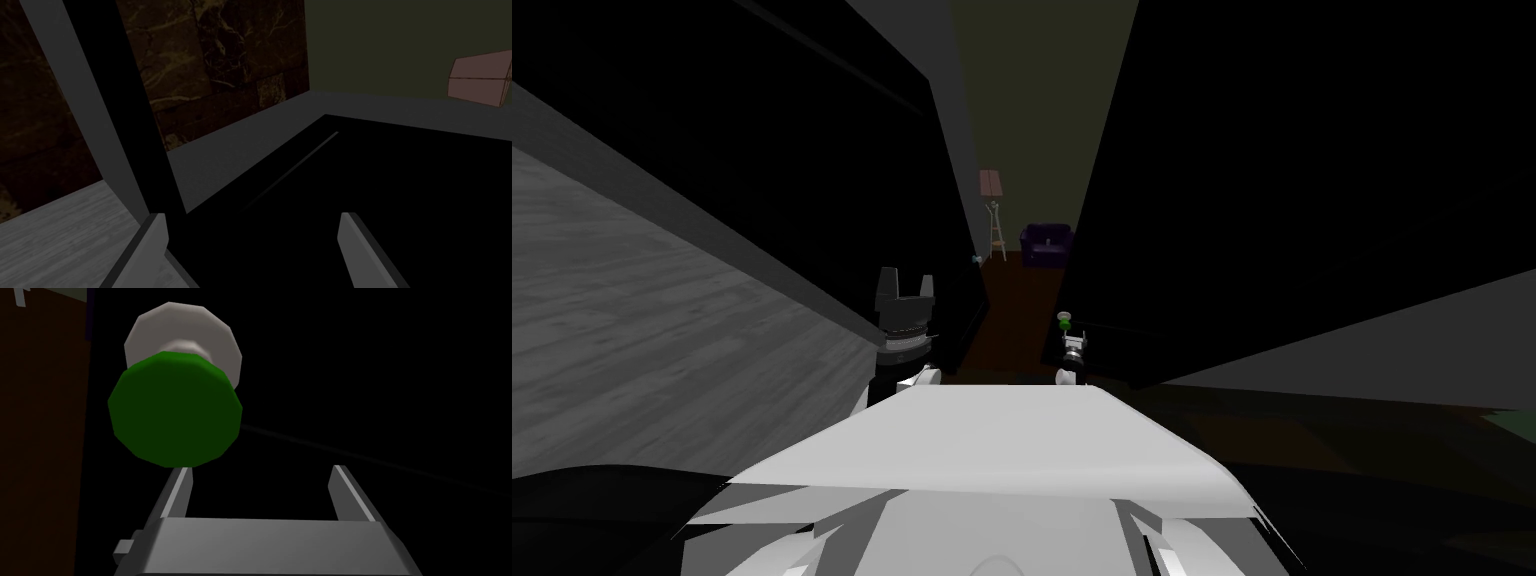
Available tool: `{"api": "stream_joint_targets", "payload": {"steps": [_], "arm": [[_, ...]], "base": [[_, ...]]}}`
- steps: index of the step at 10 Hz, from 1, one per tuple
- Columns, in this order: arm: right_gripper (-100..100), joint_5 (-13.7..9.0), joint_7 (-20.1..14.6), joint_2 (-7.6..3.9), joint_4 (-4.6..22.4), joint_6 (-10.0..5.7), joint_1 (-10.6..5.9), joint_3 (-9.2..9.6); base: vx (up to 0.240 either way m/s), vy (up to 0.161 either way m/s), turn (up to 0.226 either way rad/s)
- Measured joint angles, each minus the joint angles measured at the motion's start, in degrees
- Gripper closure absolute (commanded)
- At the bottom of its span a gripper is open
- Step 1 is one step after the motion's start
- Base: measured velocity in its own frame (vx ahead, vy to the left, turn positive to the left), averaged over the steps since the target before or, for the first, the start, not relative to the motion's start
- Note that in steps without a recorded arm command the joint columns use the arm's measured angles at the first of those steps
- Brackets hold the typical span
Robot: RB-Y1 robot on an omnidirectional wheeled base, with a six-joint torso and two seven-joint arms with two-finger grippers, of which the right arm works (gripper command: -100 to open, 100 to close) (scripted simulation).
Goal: Push the door open
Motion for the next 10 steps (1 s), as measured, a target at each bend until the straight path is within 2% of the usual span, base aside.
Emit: {"api": "stream_joint_targets", "payload": {"steps": [1, 2, 3, 4, 5, 6, 7, 8, 9, 10], "arm": [[-100, -0.6, -1.5, 0.03, 0.9, -0.45, -0.46, 0.33], [-100, -1.0, -2.2, 0.22, -0.7, 0.07, 0.56, 0.41], [-100, -1.1, -3.4, 0.18, 3.5, -1.41, -1.84, 0.61], [-100, -1.1, -3.6, 0.21, 3.0, -1.53, -1.27, 0.60], [-100, -1.1, -3.5, 0.06, 1.8, -0.88, -0.55, 0.64], [-100, -1.2, -3.4, 0.11, 2.1, -0.79, -0.88, 0.59], [-100, -1.1, -3.8, 0.06, 3.2, -1.37, -1.47, 0.69], [-100, -1.1, -3.7, 0.00, 2.4, -1.19, -0.84, 0.70], [-100, -1.2, -3.5, -0.17, 0.7, -0.17, -0.09, 0.66], [-100, -1.6, -3.8, 0.08, -1.8, 0.69, 1.38, 0.79]], "base": [[-0.032, -0.008, 0.035], [-0.016, 0.001, -0.015], [-0.002, 0.003, 0.021], [0.002, 0.001, 0.011], [0.003, -0.001, -0.026], [0.003, -0.012, -0.005], [0.002, 0.000, 0.010], [-0.003, 0.008, -0.007], [-0.023, -0.001, 0.045], [-0.025, -0.007, 0.034]]}}
